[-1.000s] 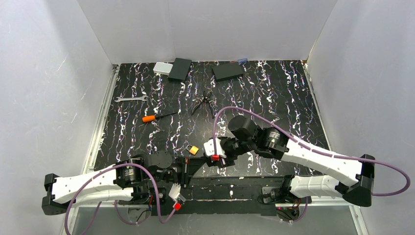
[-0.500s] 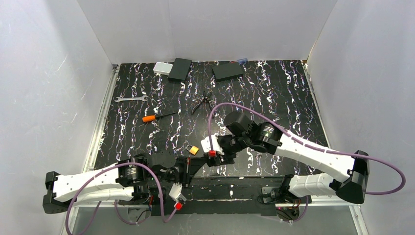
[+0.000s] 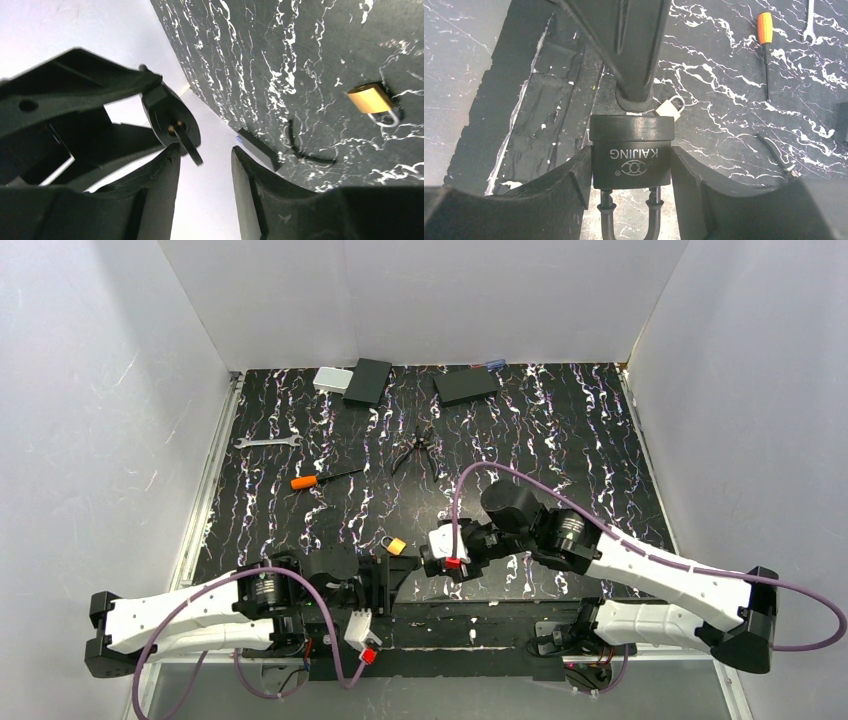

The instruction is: Unlock with the key

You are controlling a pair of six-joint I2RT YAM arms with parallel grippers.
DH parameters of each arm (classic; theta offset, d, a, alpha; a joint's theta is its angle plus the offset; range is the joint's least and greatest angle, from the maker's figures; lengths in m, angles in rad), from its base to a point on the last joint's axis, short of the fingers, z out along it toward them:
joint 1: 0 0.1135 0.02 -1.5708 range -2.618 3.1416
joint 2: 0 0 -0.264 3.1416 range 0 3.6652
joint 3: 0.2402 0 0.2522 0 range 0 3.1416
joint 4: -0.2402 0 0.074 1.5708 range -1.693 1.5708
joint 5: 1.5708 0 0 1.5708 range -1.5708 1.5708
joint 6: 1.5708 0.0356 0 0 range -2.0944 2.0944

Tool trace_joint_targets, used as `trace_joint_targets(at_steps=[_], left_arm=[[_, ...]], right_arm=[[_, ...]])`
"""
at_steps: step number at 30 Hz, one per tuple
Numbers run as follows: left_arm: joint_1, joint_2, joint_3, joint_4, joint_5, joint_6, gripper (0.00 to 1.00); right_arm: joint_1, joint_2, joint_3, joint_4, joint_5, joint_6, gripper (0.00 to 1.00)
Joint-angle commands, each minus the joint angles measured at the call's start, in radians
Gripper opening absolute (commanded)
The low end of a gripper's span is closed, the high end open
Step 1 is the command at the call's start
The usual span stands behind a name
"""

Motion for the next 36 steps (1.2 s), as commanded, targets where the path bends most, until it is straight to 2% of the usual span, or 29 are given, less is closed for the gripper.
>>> trace_joint_targets(at_steps=[1,4,6,11,14,16,21,24,28,31,33,36], left_arm=[[0.009,-0.034,0.052,-0.035,0.054,-0.175,0.43],[0.009,-0.041,0.054,0.004,0.075,-0.253,0.54],[0.009,-0.046,0.058,0.049,0.086,-0.359,0.59],[0.009,-0.080,0.076,0.198,0.053,-0.782,0.63],[0.009,-0.087,0.092,0.288,-0.064,-1.042,0.65],[0.009,-0.086,0.107,0.361,-0.176,-1.271,0.67],[0.009,-0.048,0.230,0.259,-0.366,-1.662,0.73],[0.010,-0.012,0.287,0.182,-0.360,-1.813,0.74],[0.045,0.078,0.392,0.048,-0.358,-1.962,0.84],[0.188,0.171,0.488,-0.081,-0.174,-2.068,0.88],[0.330,0.220,0.526,-0.115,0.042,-2.114,0.88],[0.504,0.275,0.550,-0.115,0.278,-2.162,0.88]], right_arm=[[0.007,-0.086,-0.027,0.156,0.016,0.006,0.01],[0.007,-0.090,-0.048,0.179,0.034,0.009,0.01],[0.007,-0.088,-0.063,0.186,0.057,0.010,0.01],[0.007,-0.110,-0.120,0.255,0.120,0.005,0.01],[0.007,-0.131,-0.155,0.317,0.161,0.001,0.01],[0.007,-0.132,-0.162,0.335,0.189,-0.007,0.01],[0.008,-0.139,-0.183,0.372,0.199,-0.020,0.01],[0.010,-0.142,-0.185,0.395,0.202,-0.025,0.01],[0.010,-0.148,-0.192,0.407,0.203,-0.037,0.01],[0.013,-0.150,-0.202,0.408,0.213,-0.046,0.01],[0.014,-0.153,-0.205,0.407,0.220,-0.050,0.01],[0.019,-0.159,-0.211,0.402,0.228,-0.054,0.01]])
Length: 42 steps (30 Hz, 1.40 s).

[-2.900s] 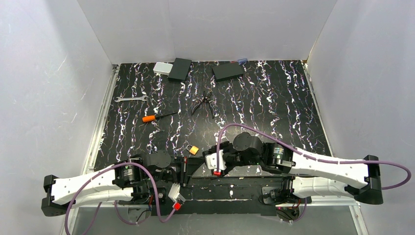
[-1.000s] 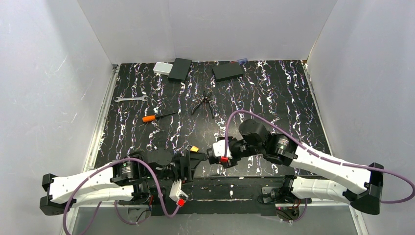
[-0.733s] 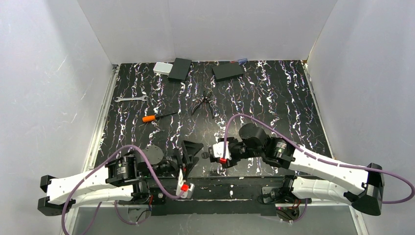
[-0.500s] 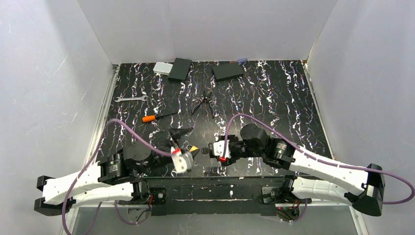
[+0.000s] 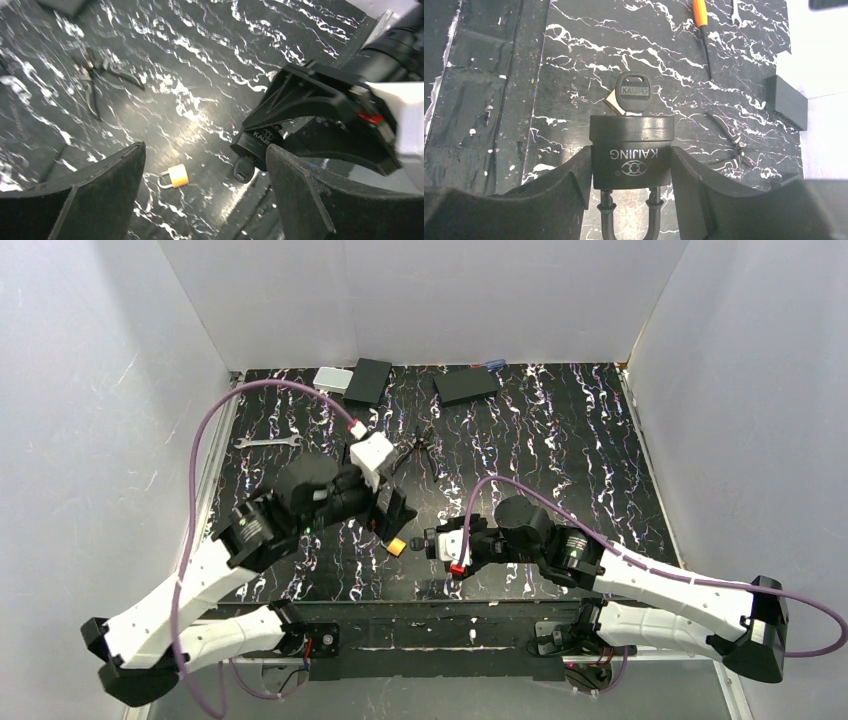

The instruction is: Unlock with the key

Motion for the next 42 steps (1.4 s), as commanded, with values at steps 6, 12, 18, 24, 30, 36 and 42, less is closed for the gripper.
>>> trace_joint_targets(at_steps=[6,12,18,24,30,36,42], left_arm=[[0.334,0.171,0.054,-0.062,0.706,-0.218,0.79],[0.416,0.233,0.001,0.086,0.931,-0.306,0.74],[0.416,0.321,0.010,0.109,1.006,-0.312,0.59],[0.416,0.355,-0.022,0.101,1.011,-0.279,0.55],[0.415,0.394,-0.047,0.109,1.054,-0.282,0.57],[0.409,0.411,-0.092,0.204,1.096,-0.330,0.55],[0.389,0.425,-0.112,0.250,1.101,-0.355,0.52]], right_arm=[[0.015,-0.073,0.004,0.121,0.021,-0.028,0.01],[0.017,-0.096,0.000,0.127,0.016,-0.034,0.01],[0.020,-0.099,-0.002,0.149,0.040,-0.045,0.01],[0.020,-0.114,-0.014,0.183,0.074,-0.060,0.01],[0.020,-0.106,-0.006,0.186,0.086,-0.069,0.01],[0.020,-0.094,0.009,0.196,0.089,-0.075,0.01],[0.020,-0.079,0.014,0.213,0.086,-0.076,0.01]])
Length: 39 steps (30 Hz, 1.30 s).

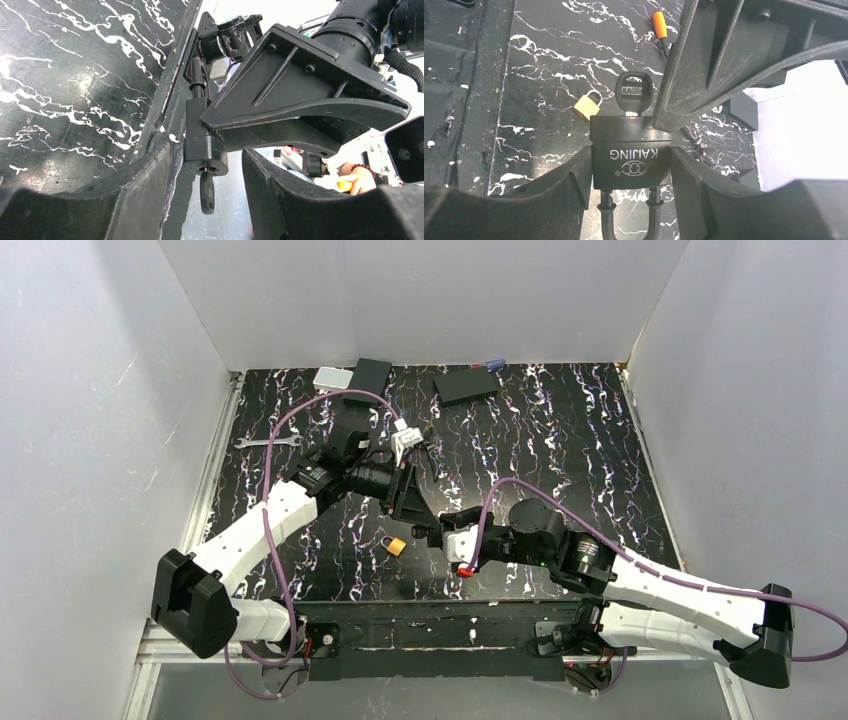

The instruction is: Unlock with the key

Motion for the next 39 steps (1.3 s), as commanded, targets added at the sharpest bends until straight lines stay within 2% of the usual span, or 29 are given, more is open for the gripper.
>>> trace_joint_targets(at_steps=[1,7,13,15,18,22,23,24,26,27,30,33,39], left_arm=[[-0.021,0.007,-0.016,0.068,0.047,-0.029,0.52],[-0.047,0.024,-0.028,0.076,0.065,-0.033,0.46],[-0.051,0.016,-0.044,0.077,0.066,-0.031,0.35],[-0.052,0.018,-0.046,0.077,0.070,-0.031,0.27],[-0.052,0.020,-0.045,0.087,0.079,-0.042,0.00],[-0.051,0.010,-0.048,0.107,0.057,-0.055,0.00],[-0.050,-0.002,-0.052,0.112,0.035,-0.054,0.00],[-0.050,-0.018,-0.062,0.132,0.015,-0.060,0.00],[-0.046,-0.052,-0.090,0.188,-0.002,-0.087,0.00],[-0.041,-0.067,-0.095,0.201,-0.007,-0.092,0.00],[-0.035,-0.092,-0.087,0.174,-0.037,-0.053,0.00],[-0.034,-0.100,-0.058,0.091,-0.063,0.035,0.00],[-0.034,-0.141,-0.050,0.010,-0.100,0.128,0.00]], right_arm=[[0.004,-0.001,0.040,0.160,0.005,-0.023,0.01],[0.005,0.013,0.050,0.176,0.010,-0.033,0.01],[0.006,0.015,0.063,0.177,0.025,-0.042,0.01],[0.005,0.016,0.065,0.177,0.025,-0.043,0.01],[0.005,0.019,0.065,0.179,0.020,-0.042,0.01],[0.006,0.021,0.068,0.192,0.037,0.004,0.02],[0.006,0.019,0.072,0.192,0.051,0.042,0.12],[0.006,0.013,0.079,0.187,0.069,0.112,0.27],[0.006,-0.015,0.075,0.172,0.094,0.210,0.79],[0.006,-0.036,0.063,0.165,0.099,0.251,0.96],[0.006,-0.096,0.045,0.096,0.105,0.354,0.98],[0.006,-0.131,0.098,-0.023,0.171,0.436,0.98],[0.005,-0.131,0.142,-0.166,0.153,0.482,0.98]])
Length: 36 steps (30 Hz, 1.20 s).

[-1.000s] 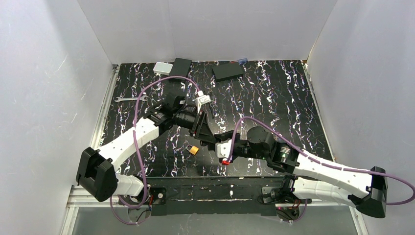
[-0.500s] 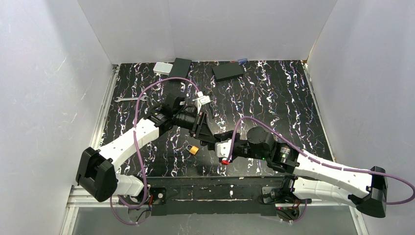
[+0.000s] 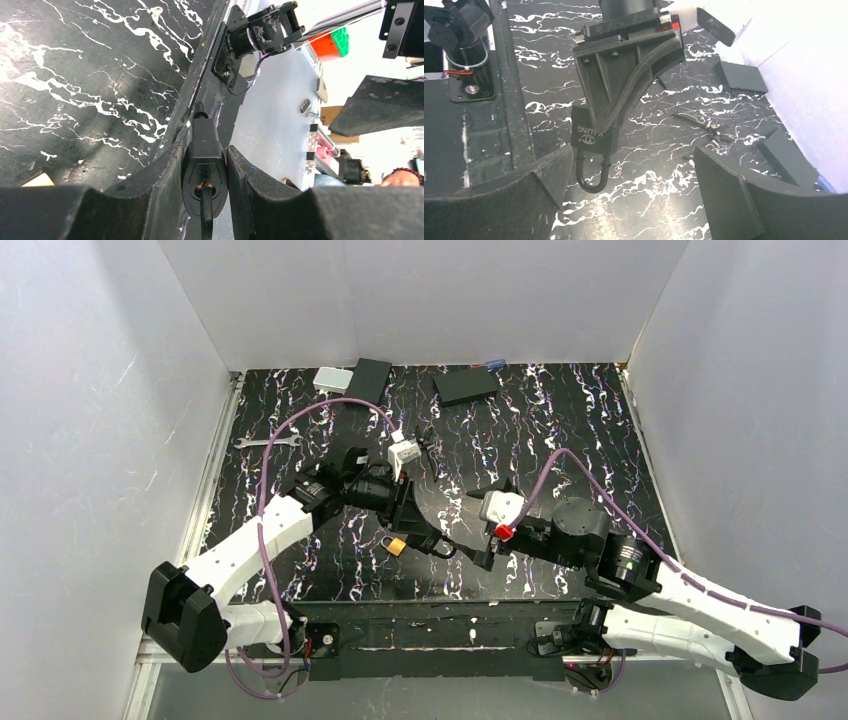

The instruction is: Unlock with the key

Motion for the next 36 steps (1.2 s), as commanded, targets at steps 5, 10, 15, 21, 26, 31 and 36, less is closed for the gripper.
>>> trace_joint_targets(at_steps=[5,10,15,21,26,31,36], left_arm=[[0.005,-0.109,0.021,-0.010,-0.015,0.064,0.00],[0.005,-0.132,0.004,0.019,-0.023,0.045,0.00],[0.005,-0.143,-0.008,0.044,-0.022,0.023,0.00],[0.005,-0.157,-0.015,0.059,-0.015,0.009,0.00],[0.005,-0.163,-0.013,0.049,-0.016,0.020,0.00],[0.005,-0.163,-0.016,0.054,-0.011,0.011,0.00],[0.008,-0.148,-0.013,0.051,-0.013,-0.005,0.00]], right_arm=[[-0.002,0.097,0.068,-0.133,0.036,0.167,0.98],[-0.002,0.156,0.030,-0.082,0.048,0.227,0.98],[-0.002,0.183,-0.008,-0.001,0.045,0.253,0.98],[-0.003,0.243,-0.040,0.081,0.036,0.272,0.92],[-0.009,0.280,-0.055,0.139,0.042,0.290,0.78],[-0.020,0.294,-0.063,0.169,0.057,0.295,0.59],[-0.027,0.288,-0.100,0.235,0.158,0.289,0.38]])
